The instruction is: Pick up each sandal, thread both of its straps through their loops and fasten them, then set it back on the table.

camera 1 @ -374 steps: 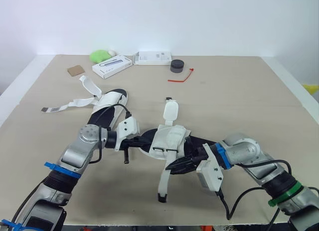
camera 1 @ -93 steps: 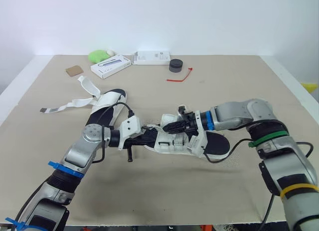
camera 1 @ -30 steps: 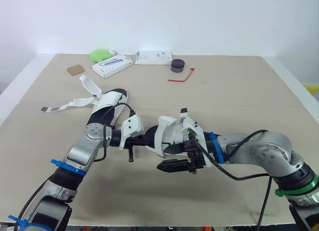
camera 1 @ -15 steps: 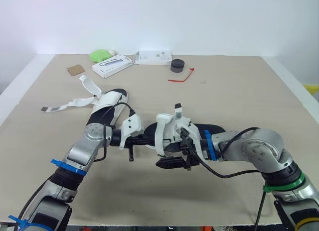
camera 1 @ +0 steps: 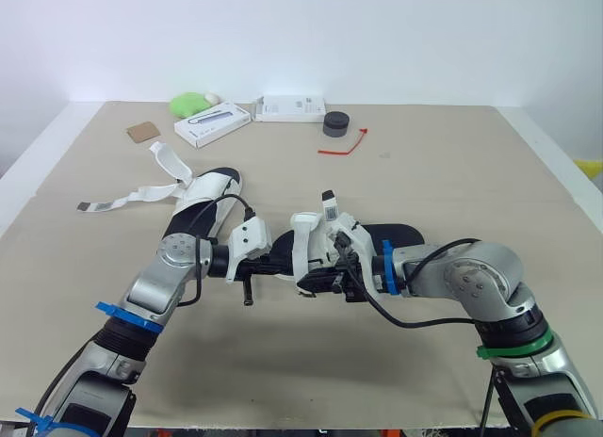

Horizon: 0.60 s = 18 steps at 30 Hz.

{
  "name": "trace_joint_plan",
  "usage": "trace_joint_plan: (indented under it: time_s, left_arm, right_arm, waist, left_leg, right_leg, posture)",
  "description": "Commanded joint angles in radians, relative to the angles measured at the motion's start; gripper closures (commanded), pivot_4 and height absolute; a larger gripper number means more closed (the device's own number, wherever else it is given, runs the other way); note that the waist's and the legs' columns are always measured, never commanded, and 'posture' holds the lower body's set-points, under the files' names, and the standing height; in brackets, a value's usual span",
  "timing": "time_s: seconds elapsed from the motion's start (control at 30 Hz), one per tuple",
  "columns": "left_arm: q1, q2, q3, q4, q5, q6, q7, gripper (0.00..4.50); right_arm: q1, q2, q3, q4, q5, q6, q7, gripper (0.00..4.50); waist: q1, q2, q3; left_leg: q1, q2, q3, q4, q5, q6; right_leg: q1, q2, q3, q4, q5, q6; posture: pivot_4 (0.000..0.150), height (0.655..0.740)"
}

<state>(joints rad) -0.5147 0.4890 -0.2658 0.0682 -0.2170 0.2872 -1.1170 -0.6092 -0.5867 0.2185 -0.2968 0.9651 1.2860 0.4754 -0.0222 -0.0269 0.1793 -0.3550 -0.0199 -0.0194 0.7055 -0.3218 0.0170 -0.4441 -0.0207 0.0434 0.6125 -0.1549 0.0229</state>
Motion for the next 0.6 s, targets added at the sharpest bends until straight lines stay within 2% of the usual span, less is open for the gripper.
trace_joint_plan:
  time_s: [0.03, 0.13, 0.2, 0.33, 0.5, 0.6]
  left_arm:
    - [0.004, 0.005, 0.013, -0.005, 0.0, -0.008, 0.002, 4.5]
    - [0.004, 0.003, 0.012, -0.006, -0.001, -0.007, 0.004, 4.5]
    - [0.004, 0.003, 0.012, -0.006, -0.001, -0.007, 0.004, 4.5]
    - [0.002, 0.003, 0.011, -0.002, -0.001, -0.008, 0.0, 4.5]
    - [-0.004, 0.001, 0.006, 0.006, 0.003, -0.014, -0.005, 4.5]
    - [-0.008, -0.001, 0.006, 0.011, 0.005, -0.018, -0.005, 4.5]
  right_arm:
    - [-0.015, 0.016, -0.059, -0.008, 0.008, 0.024, 0.008, 4.46]
    - [-0.023, 0.03, -0.091, -0.001, 0.027, 0.05, 0.014, 4.46]
    - [-0.055, 0.039, -0.15, 0.021, 0.099, 0.108, 0.037, 4.46]
    - [-0.199, 0.047, -0.251, 0.133, 0.202, 0.215, 0.07, 4.46]
    - [-0.366, 0.046, -0.255, 0.324, 0.133, 0.242, 0.095, 4.46]
    - [-0.405, 0.033, -0.221, 0.393, 0.094, 0.257, 0.136, 4.46]
  waist:
    - [0.0, 0.0, 0.0]
    - [0.0, 0.0, 0.0]
    - [0.0, 0.0, 0.0]
    - [-0.002, 0.0, 0.0]
    - [-0.001, 0.0, 0.0]
    - [-0.001, 0.0, 0.0]
  left_leg:
    - [0.0, 0.0, 0.0, 0.0, 0.0, 0.0]
    - [0.0, 0.0, 0.0, 0.0, 0.0, 0.0]
    - [0.0, 0.0, 0.0, 0.0, 0.0, 0.0]
    - [0.0, 0.0, 0.001, 0.0, 0.0, 0.0]
    - [0.0, 0.0, -0.001, 0.0, 0.0, 0.0]
    - [-0.001, 0.0, -0.001, -0.001, 0.0, 0.0]
  right_leg:
    - [0.0, 0.0, 0.0, 0.0, 0.0, 0.0]
    - [0.0, 0.0, 0.0, 0.0, 0.0, 0.0]
    - [0.0, 0.0, 0.0, 0.0, 0.0, 0.0]
    - [0.0, 0.0, 0.0, 0.0, 0.001, 0.0]
    - [0.0, 0.001, -0.001, 0.0, 0.001, -0.001]
    - [0.0, 0.0, -0.001, 0.0, 0.001, -0.001]
  posture:
    - [0.15, 0.74]
    - [0.15, 0.74]
    - [0.15, 0.74]
    - [0.15, 0.74]
    - [0.15, 0.74]
    - [0.15, 0.74]
